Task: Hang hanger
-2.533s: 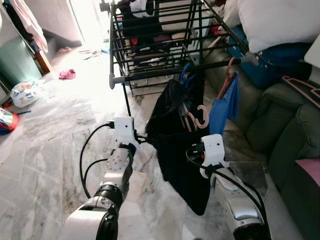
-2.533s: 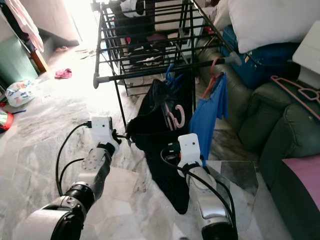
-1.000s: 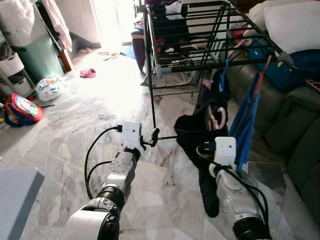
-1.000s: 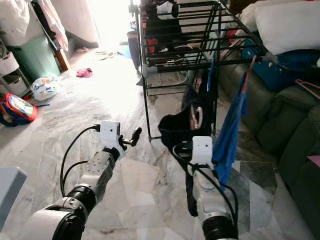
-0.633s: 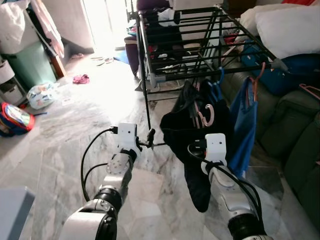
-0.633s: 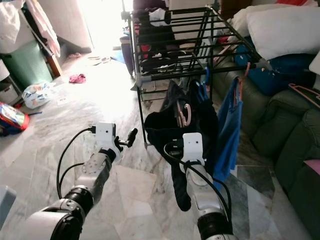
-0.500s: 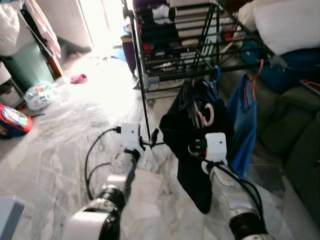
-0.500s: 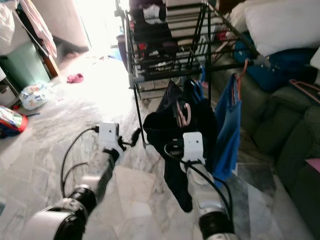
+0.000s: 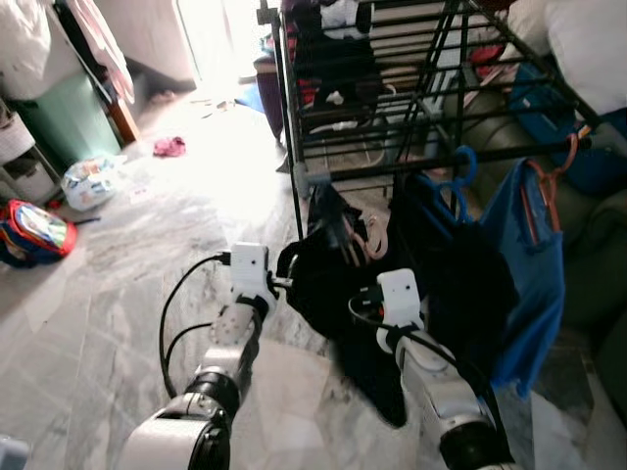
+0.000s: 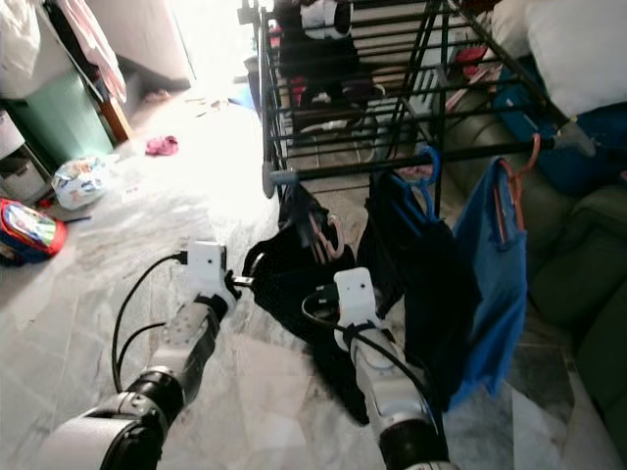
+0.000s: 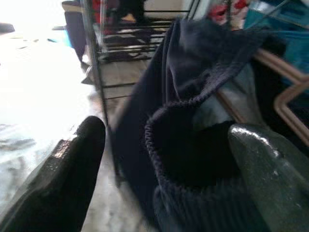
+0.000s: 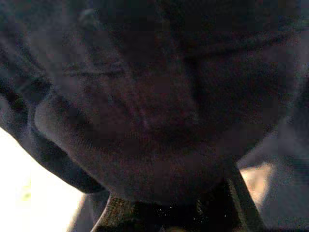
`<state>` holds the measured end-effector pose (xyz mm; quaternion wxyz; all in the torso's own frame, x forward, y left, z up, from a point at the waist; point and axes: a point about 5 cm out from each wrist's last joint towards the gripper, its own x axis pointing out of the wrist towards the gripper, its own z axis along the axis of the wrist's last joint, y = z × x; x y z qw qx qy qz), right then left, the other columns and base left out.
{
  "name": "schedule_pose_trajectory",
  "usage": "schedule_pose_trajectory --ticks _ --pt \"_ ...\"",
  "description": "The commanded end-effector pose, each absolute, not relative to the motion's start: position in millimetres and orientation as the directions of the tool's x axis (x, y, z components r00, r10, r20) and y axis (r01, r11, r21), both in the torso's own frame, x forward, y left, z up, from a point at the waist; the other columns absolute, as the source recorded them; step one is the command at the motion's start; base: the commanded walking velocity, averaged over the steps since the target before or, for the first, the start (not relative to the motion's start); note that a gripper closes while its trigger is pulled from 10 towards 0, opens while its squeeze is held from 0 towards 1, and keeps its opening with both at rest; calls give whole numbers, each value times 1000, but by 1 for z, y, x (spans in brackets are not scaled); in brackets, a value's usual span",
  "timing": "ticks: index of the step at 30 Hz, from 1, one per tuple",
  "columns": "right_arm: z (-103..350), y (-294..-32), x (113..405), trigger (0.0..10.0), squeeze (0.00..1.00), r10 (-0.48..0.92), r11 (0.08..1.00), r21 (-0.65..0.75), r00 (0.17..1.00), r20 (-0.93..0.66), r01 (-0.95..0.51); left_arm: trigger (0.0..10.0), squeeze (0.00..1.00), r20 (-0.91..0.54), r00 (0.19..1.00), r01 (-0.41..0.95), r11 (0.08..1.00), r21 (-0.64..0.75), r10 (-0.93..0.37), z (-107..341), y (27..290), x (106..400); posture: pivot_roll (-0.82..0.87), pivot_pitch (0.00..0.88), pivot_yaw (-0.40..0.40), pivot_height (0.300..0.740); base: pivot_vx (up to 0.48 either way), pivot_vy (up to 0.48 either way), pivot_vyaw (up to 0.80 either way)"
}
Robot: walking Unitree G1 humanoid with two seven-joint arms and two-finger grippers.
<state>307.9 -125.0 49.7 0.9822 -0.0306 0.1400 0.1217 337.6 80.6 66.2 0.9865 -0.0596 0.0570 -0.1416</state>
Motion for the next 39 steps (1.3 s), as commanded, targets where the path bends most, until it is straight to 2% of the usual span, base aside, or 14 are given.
schedule_pose_trajectory --ticks 1,11,17,19,25,31,39 --pt "62 -116 313 10000 0 248 966 -12 940 -232 -258 10000 0 -101 963 240 965 -106 -251 66 95 340 -123 48 77 740 0 0 0" --pt "69 -130 320 10000 0 197 977 -30 953 -231 -209 10000 0 -101 967 219 967 -128 -233 58 101 333 -107 89 63 740 0 0 0" --pt "77 -140 334 10000 0 151 986 -39 960 -238 -165 10000 0 -58 930 348 920 -179 -363 56 95 326 -99 106 65 740 0 0 0" --pt "87 -150 345 10000 0 108 992 -31 967 -233 -118 10000 0 -20 878 468 867 -174 -478 58 90 320 -85 121 61 740 0 0 0" --pt "110 -162 367 10000 0 72 995 -51 975 -212 -85 10000 0 -11 851 517 840 -168 -526 56 96 316 -60 127 64 740 0 0 0" --pt "120 -162 378 10000 0 70 996 -45 972 -222 -82 10000 0 -10 846 525 836 -160 -533 57 103 316 -42 123 66 740 0 0 0" --pt "125 -150 387 10000 0 114 993 -7 958 -265 -121 10000 0 -1 834 544 821 -171 -552 59 102 317 -39 126 74 740 0 0 0"
